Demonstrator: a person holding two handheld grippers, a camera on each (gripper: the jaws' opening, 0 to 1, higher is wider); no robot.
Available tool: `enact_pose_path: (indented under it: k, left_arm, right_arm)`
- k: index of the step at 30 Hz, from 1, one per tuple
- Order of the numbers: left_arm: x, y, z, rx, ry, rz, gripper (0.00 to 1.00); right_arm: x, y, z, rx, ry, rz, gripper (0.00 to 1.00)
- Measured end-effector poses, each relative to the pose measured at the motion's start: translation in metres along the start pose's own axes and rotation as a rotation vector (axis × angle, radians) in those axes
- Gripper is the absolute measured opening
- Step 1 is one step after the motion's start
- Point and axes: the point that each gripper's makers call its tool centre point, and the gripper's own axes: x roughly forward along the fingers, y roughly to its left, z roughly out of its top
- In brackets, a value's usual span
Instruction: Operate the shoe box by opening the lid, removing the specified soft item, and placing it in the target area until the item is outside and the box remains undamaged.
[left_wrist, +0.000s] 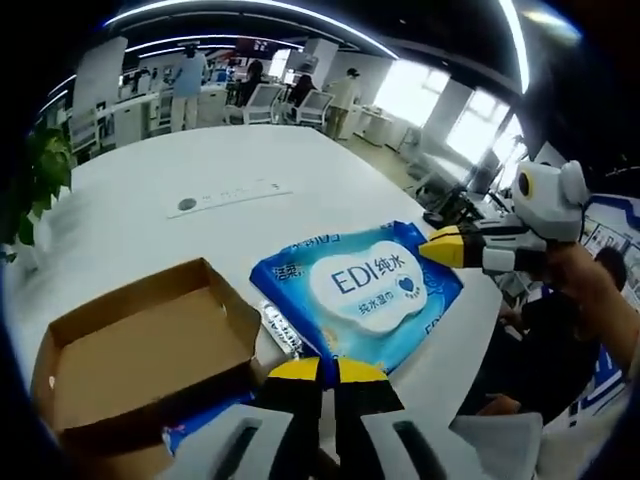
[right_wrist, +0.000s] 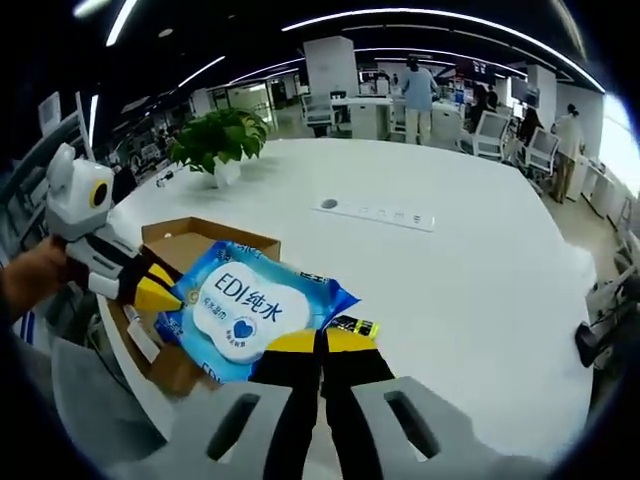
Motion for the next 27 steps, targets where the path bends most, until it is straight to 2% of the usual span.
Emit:
enact_pose_path:
  k: [11, 27]
  left_arm:
    - [0.022, 0.001, 0.000, 0.010, 0.034, -0.005, 0.01]
    - [0.055, 0.016, -0.012, 0.069, 0.114, 0.038, 0.01]
  right_arm:
    - [0.013, -0.017, -0.011, 0.028, 0.019, -0.010, 0.00]
    - [0.054, -0.032, -0.038, 0.048, 0.059, 0.017, 0.00]
